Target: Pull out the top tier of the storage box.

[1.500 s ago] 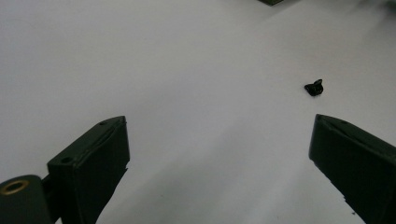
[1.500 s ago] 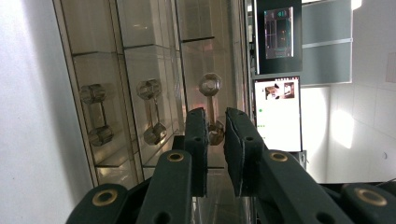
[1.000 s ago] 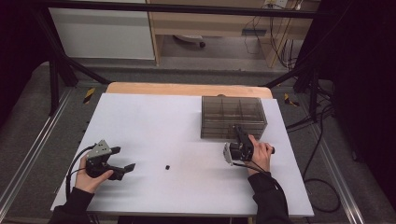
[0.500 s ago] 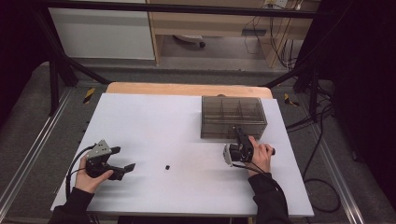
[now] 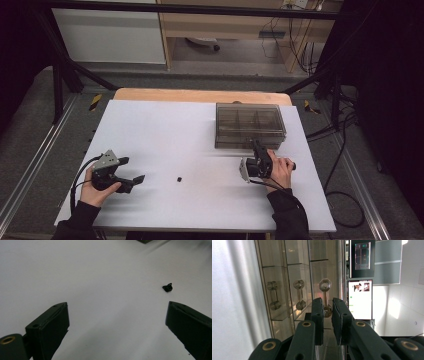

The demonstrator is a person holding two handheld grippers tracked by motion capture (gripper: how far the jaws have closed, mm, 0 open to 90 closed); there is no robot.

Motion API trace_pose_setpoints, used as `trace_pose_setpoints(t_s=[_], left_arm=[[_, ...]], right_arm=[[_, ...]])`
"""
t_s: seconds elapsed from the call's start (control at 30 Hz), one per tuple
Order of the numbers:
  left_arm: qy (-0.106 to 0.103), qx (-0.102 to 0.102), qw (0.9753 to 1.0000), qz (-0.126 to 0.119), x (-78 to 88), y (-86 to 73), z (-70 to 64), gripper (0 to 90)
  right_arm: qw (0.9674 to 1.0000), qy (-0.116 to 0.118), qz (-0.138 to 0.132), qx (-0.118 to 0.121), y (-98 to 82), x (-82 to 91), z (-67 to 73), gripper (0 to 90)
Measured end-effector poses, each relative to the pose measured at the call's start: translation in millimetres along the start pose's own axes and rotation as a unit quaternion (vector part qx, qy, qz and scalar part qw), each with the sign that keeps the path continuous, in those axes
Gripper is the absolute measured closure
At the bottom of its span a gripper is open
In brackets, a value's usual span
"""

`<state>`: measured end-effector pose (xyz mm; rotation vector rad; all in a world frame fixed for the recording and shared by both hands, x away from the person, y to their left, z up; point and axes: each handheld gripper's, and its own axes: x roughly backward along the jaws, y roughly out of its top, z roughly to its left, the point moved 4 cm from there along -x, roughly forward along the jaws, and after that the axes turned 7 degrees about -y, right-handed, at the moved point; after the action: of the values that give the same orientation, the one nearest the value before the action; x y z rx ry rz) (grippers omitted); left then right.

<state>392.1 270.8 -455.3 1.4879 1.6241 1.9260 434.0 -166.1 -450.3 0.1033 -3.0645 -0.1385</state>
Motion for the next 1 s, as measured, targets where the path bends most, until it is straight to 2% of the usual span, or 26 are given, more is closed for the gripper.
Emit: trace_pose_setpoints(t_s=[0.17,0.23,0.4,0.47,0.53,0.6,0.7,1.0], left_arm=[[0.0,0.0,1.0,0.0,-0.4,-0.1,-0.2,4.7],[0.0,0.0,1.0,0.0,-0.3,-0.1,-0.2,4.7],[0.0,0.0,1.0,0.001,-0.4,-0.2,-0.1,4.7],[0.0,-0.001,1.0,0.001,-0.6,-0.1,-0.4,4.7],[0.0,-0.001,1.0,0.001,-0.8,-0.1,-0.5,4.7],[0.0,-0.001,1.0,0.002,-0.9,-0.3,-0.2,4.7],[0.0,0.0,1.0,0.002,-0.9,-0.6,0.1,4.7],[0.0,0.0,1.0,0.002,-1.1,-0.6,-0.1,4.7]], right_arm=[[1.0,0.001,0.001,-0.001,0.1,0.6,0.0,79.8],[0.9999,0.005,-0.001,-0.013,-0.1,0.9,-1.0,77.7],[0.9991,0.009,0.0,-0.04,-2.8,4.7,-6.1,59.3],[0.9988,0.013,0.001,-0.048,-4.7,4.6,-7.2,54.3],[0.9975,0.021,0.005,-0.067,-6.3,2.9,-5.9,49.3],[0.9979,0.024,0.009,-0.06,-8.3,-1.0,-4.9,46.5],[0.9979,0.024,0.009,-0.059,-8.6,-3.2,-4.0,46.5],[0.9992,0.023,0.009,-0.032,-10.1,-10.5,-0.2,49.3]])
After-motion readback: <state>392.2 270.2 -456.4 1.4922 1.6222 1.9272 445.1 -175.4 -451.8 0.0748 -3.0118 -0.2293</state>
